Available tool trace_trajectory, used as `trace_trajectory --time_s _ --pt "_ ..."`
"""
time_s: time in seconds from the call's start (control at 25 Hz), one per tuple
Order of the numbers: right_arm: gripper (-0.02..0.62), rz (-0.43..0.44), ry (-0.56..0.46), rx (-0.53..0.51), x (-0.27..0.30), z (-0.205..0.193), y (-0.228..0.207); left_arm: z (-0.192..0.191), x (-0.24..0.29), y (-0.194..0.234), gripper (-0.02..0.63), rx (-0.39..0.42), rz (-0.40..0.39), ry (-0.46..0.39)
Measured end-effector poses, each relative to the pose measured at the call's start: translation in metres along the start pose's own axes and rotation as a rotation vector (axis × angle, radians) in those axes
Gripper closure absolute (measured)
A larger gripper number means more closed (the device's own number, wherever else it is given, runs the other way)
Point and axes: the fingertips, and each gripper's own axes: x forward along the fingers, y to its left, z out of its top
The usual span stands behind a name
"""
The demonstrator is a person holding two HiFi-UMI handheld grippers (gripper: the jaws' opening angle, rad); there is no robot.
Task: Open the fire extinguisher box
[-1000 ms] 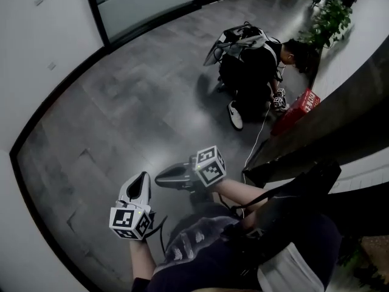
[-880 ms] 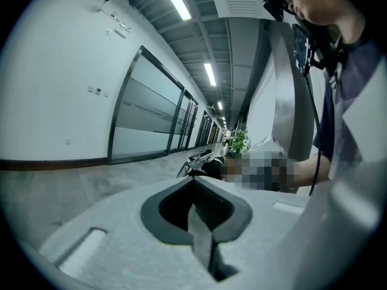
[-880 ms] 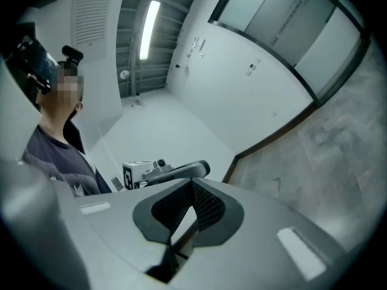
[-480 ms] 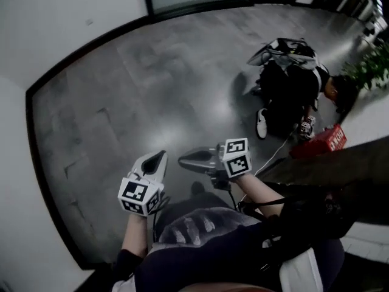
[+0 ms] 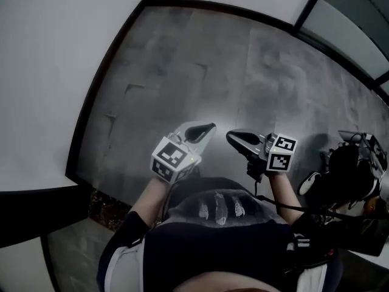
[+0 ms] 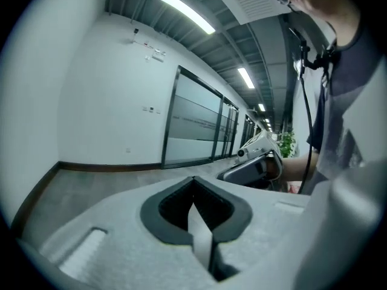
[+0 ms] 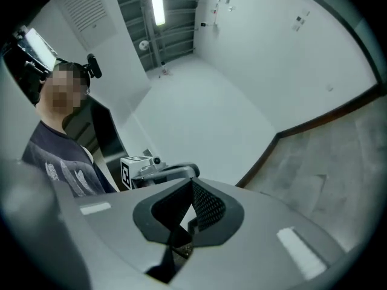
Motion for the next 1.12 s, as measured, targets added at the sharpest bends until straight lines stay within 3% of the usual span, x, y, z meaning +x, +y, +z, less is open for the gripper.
trace_trajectory --time_s 0.12,0.24,0.36,0.48,0.68,0.8,1.0,1.12 --pt "0.595 0.052 0.033 -0.034 0.02 0.004 0.008 0.0 -0.025 0.025 0.603 -0.055 0.117 -0.033" --pt "0.595 0.094 0.097 -0.055 0.099 0.001 0.016 -0.006 -0.082 0.087 0.603 -0.105 0.203 -0.091" --pt "0.595 0.119 0.11 -0.11 0.158 0.01 0.019 0.004 -0.127 0.142 0.603 -0.119 0.319 -0.212" --pt "0.595 0.143 0.106 -0.132 0.181 0.013 0.021 0.017 -0.165 0.165 0.603 -0.08 0.457 -0.334" --pt "0.595 0.181 0.137 -0.123 0.213 0.021 0.018 0.014 -0.21 0.185 0.603 -0.126 0.61 -0.408" --pt "0.595 0.219 0.153 -0.116 0.234 0.024 0.016 0.011 -0.222 0.198 0.603 -0.168 0.641 -0.419" --pt "0.595 0.34 0.245 -0.056 0.258 0.012 0.008 -0.007 -0.235 0.213 0.603 -0.203 0.785 -0.357" --pt "0.595 0.399 0.289 0.002 0.281 0.018 -0.008 -0.009 -0.239 0.243 0.603 -0.239 0.845 -0.33"
